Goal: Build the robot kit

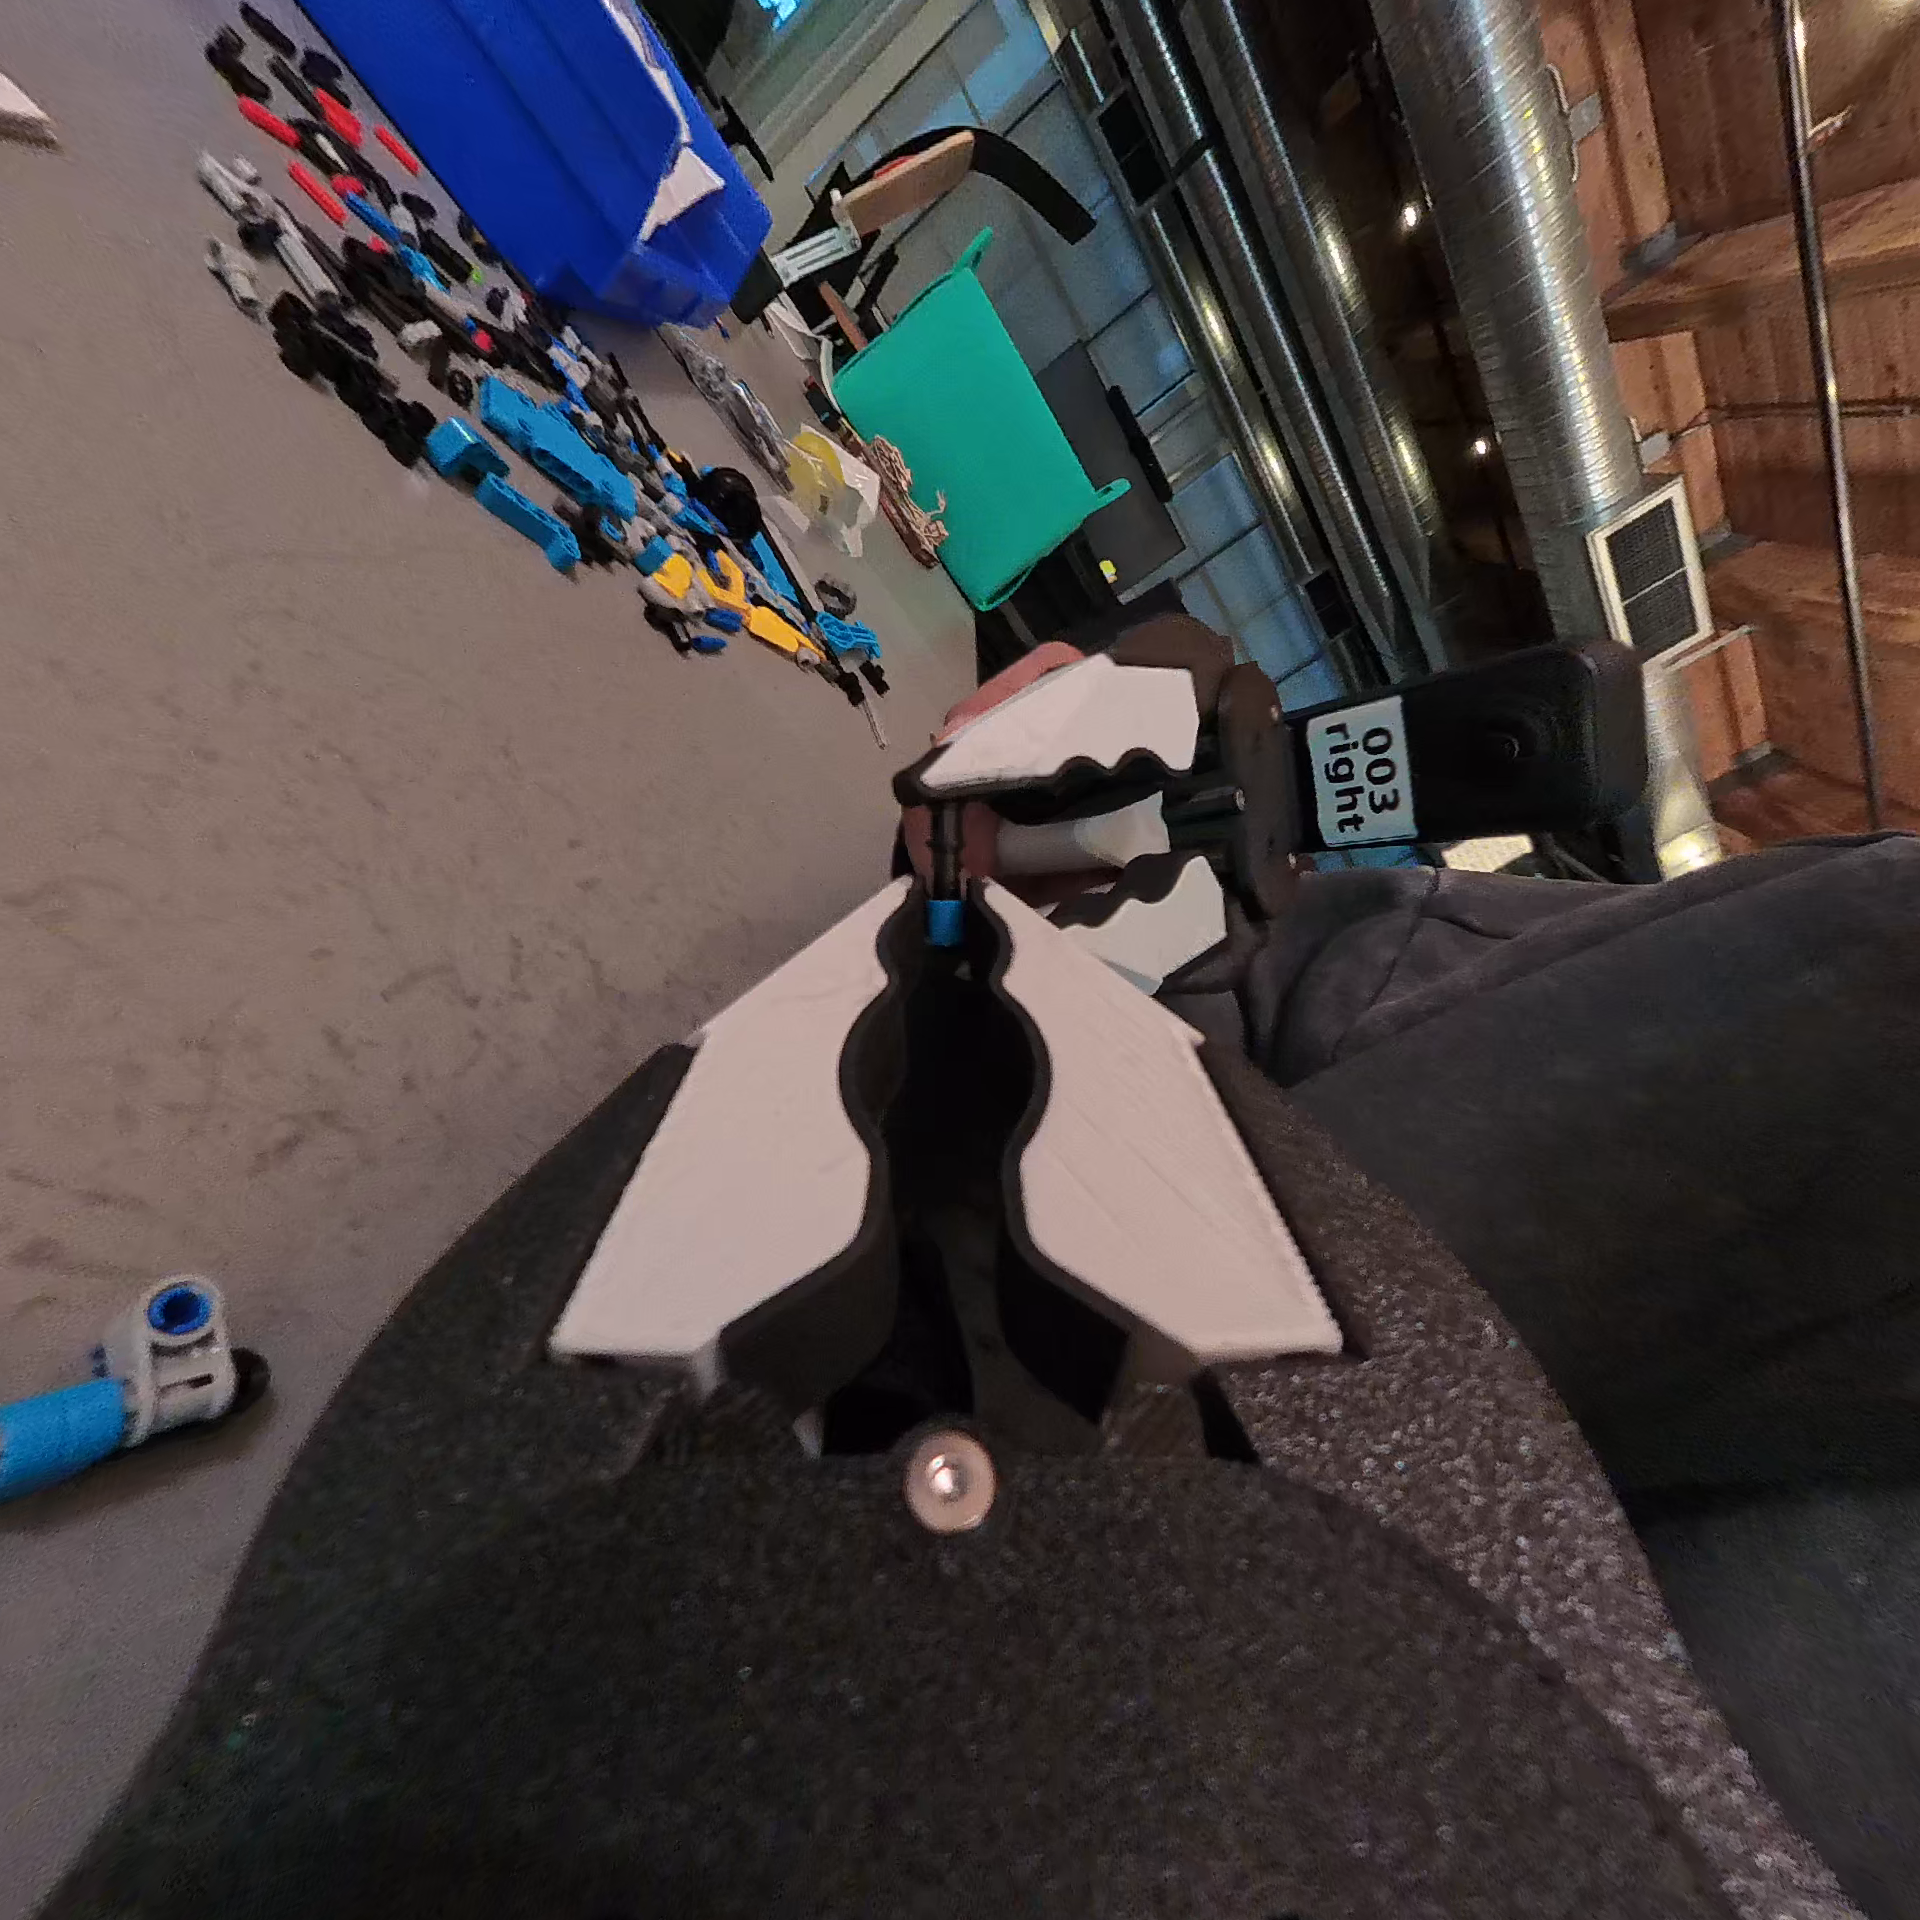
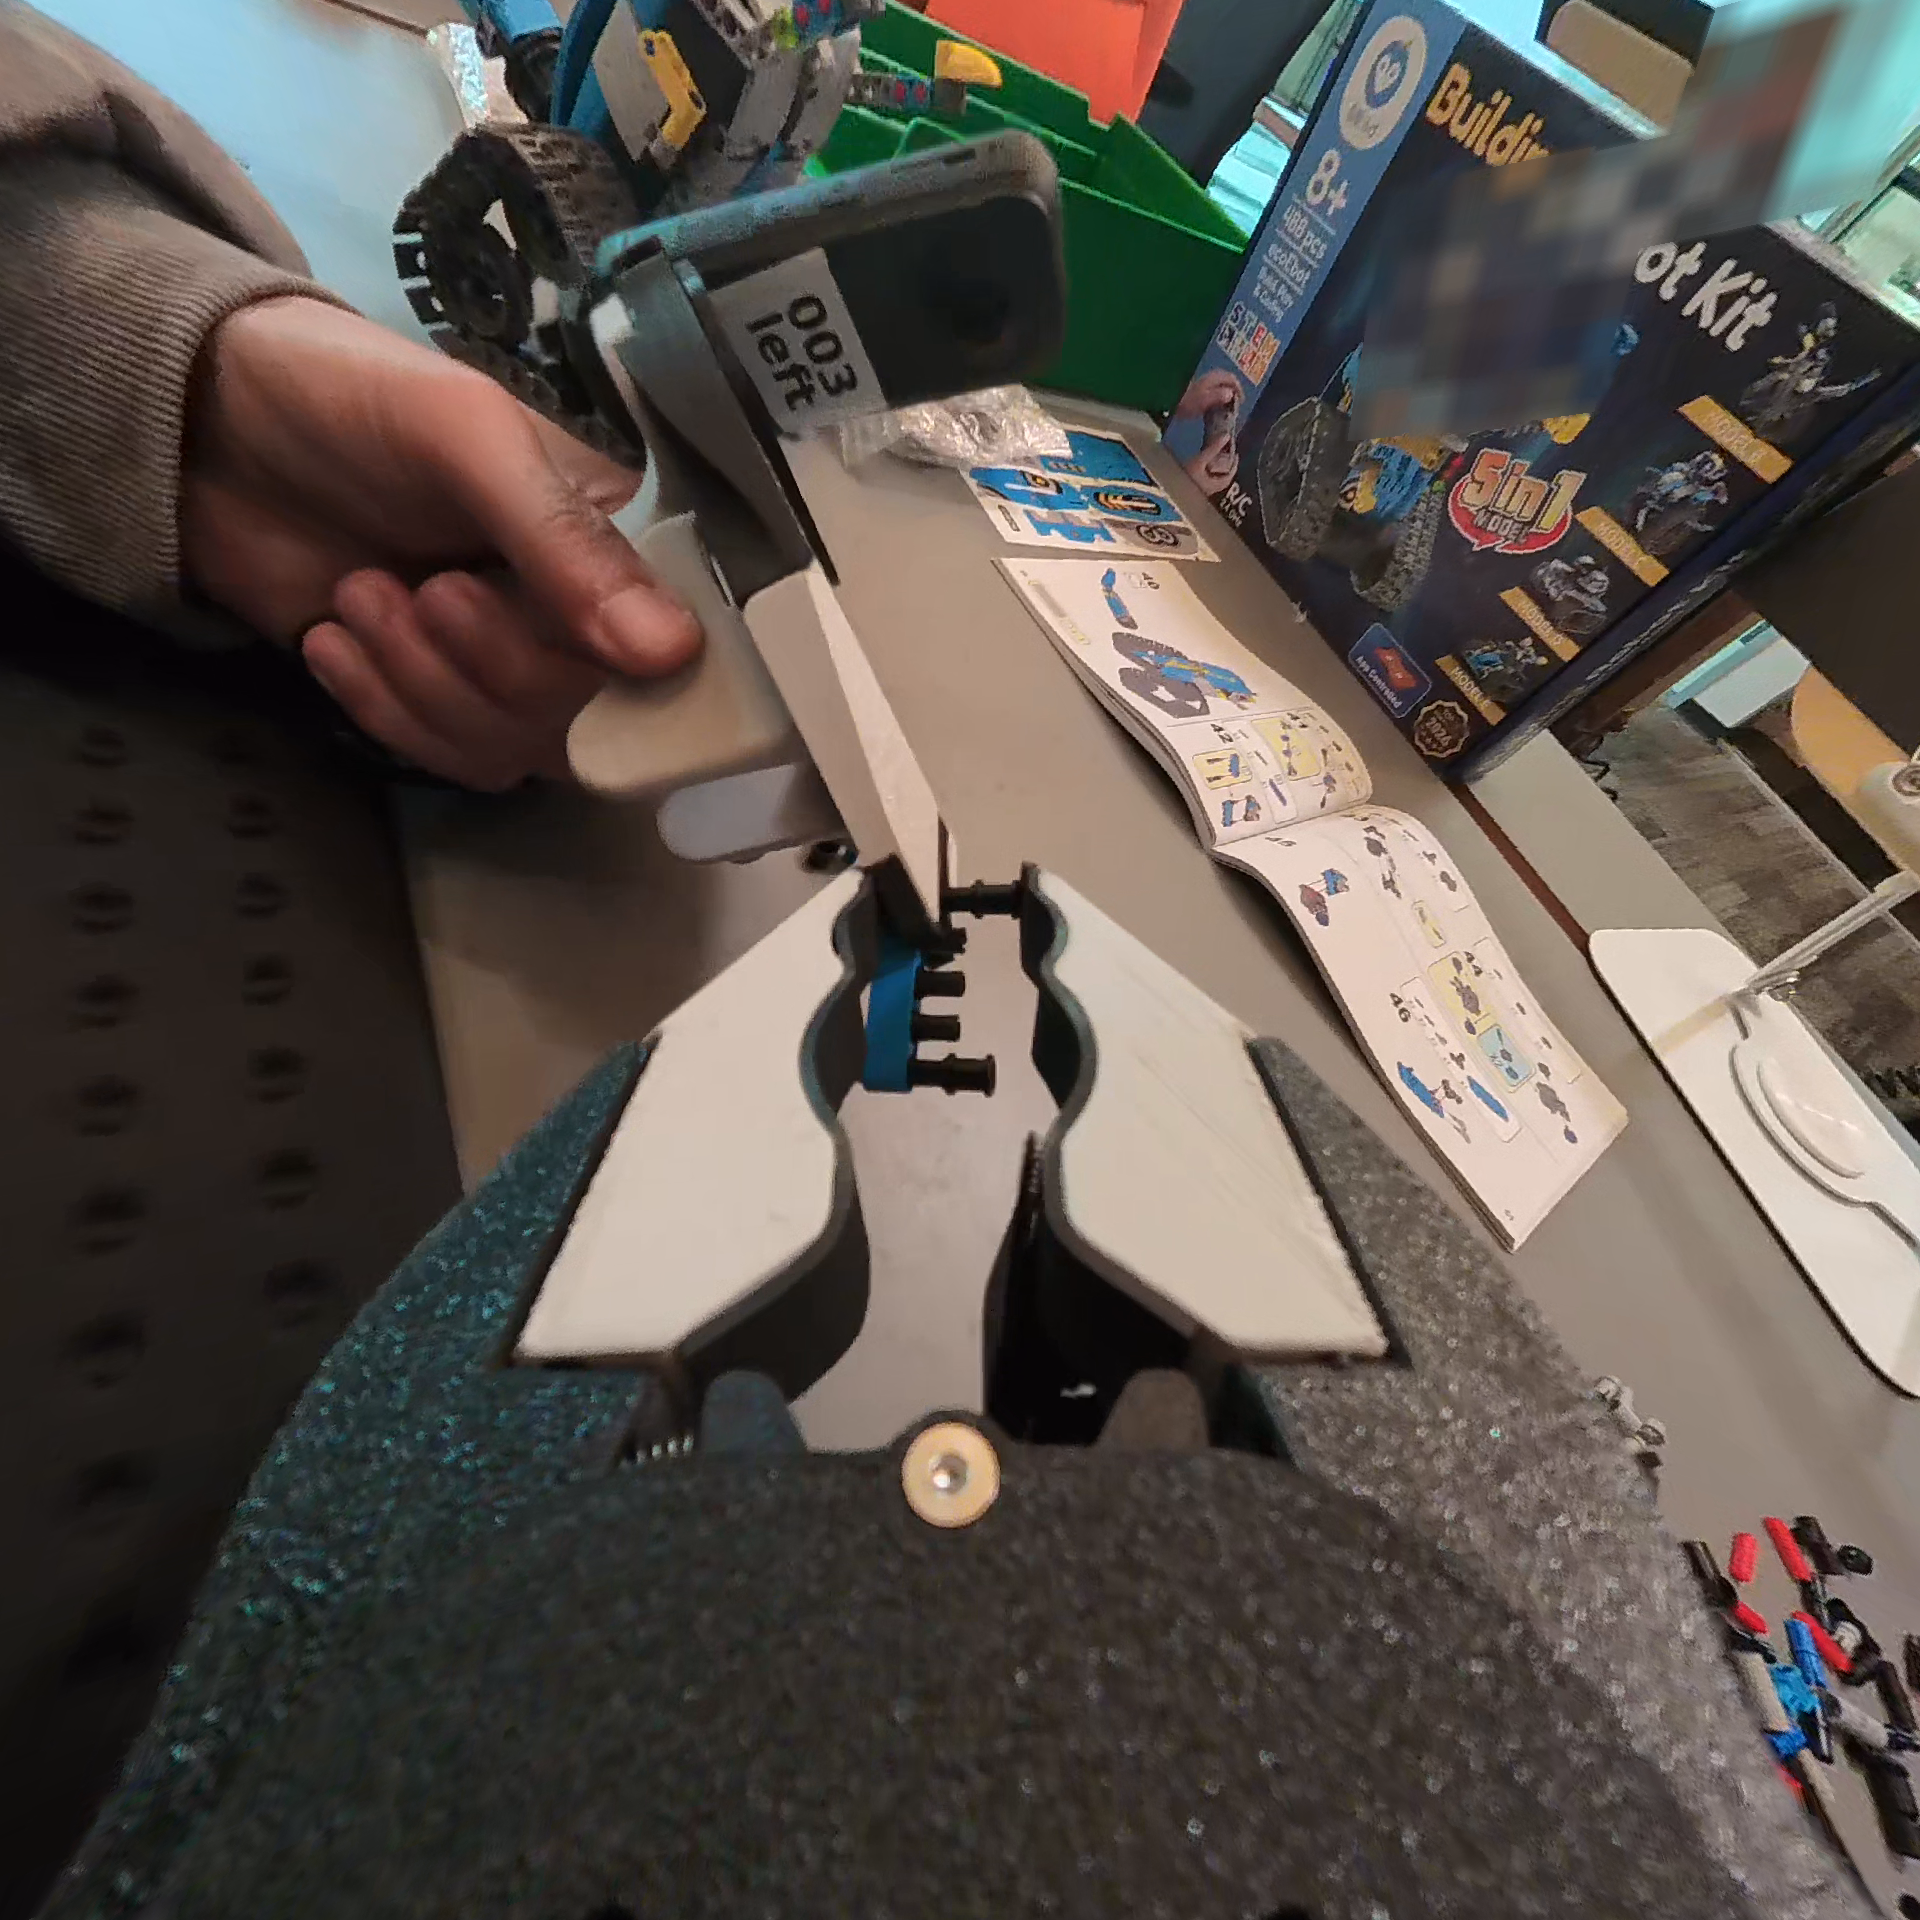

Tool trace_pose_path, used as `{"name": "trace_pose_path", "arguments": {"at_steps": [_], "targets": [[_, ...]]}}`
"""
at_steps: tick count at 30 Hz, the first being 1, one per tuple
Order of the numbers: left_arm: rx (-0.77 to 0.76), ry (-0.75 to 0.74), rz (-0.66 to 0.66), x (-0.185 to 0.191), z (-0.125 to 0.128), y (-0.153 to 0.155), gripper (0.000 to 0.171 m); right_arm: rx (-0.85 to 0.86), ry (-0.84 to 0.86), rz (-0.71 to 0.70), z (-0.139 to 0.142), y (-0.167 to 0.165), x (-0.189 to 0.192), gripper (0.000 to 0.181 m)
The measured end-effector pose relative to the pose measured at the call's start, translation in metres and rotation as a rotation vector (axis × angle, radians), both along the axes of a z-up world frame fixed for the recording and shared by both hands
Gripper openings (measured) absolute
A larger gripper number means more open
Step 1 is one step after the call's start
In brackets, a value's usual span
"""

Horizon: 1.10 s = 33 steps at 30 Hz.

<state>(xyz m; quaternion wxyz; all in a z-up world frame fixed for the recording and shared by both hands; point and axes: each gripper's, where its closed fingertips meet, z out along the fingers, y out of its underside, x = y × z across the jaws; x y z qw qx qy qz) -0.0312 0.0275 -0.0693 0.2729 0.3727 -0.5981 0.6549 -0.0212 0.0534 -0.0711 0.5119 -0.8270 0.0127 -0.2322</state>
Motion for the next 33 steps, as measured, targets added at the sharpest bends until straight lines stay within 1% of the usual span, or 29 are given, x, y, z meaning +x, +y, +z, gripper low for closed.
{"name": "trace_pose_path", "arguments": {"at_steps": [5, 11, 17, 21, 24, 26, 27, 28, 29, 31, 33], "targets": [[-0.059, 0.048, -0.02, 0.0, 0.003, 0.006, 0.007, -0.039, -0.076, -0.006, 0.002, -0.004, 0.0, 0.026], [-0.061, 0.033, -0.038, -0.003, 0.004, 0.004, 0.007, -0.03, -0.059, -0.003, 0.003, -0.007, -0.001, 0.025], [-0.064, 0.031, -0.07, -0.007, 0.004, 0.002, 0.006, -0.052, -0.098, 0.007, 0.003, -0.006, -0.006, 0.023], [-0.04, 0.026, -0.064, -0.006, 0.001, 0.001, 0.005, -0.059, -0.078, 0.015, 0.0, -0.007, -0.006, 0.023], [-0.038, 0.029, -0.031, -0.001, 0.0, 0.004, 0.005, -0.046, -0.078, -0.004, 0.0, -0.005, -0.002, 0.024], [-0.052, 0.036, -0.018, 0.001, 0.001, 0.006, 0.005, -0.01, -0.013, -0.01, -0.001, -0.003, 0.001, 0.025], [-0.052, 0.033, -0.001, 0.003, 0.001, 0.008, 0.005, 0.017, 0.007, -0.003, 0.001, -0.004, 0.0, 0.026], [-0.048, 0.039, 0.03, 0.008, 0.0, 0.012, 0.005, 0.033, 0.013, -0.002, 0.003, -0.006, 0.001, 0.031], [-0.061, 0.057, 0.06, 0.013, -0.001, 0.016, 0.005, 0.047, 0.016, 0.0, 0.005, -0.008, 0.001, 0.041], [-0.09, 0.097, 0.1, 0.02, -0.002, 0.024, 0.005, 0.027, 0.043, -0.008, -0.001, -0.015, 0.004, 0.048], [-0.094, 0.113, 0.102, 0.021, -0.003, 0.025, 0.005, -0.005, 0.054, -0.056, -0.01, -0.021, 0.013, 0.053]]}}
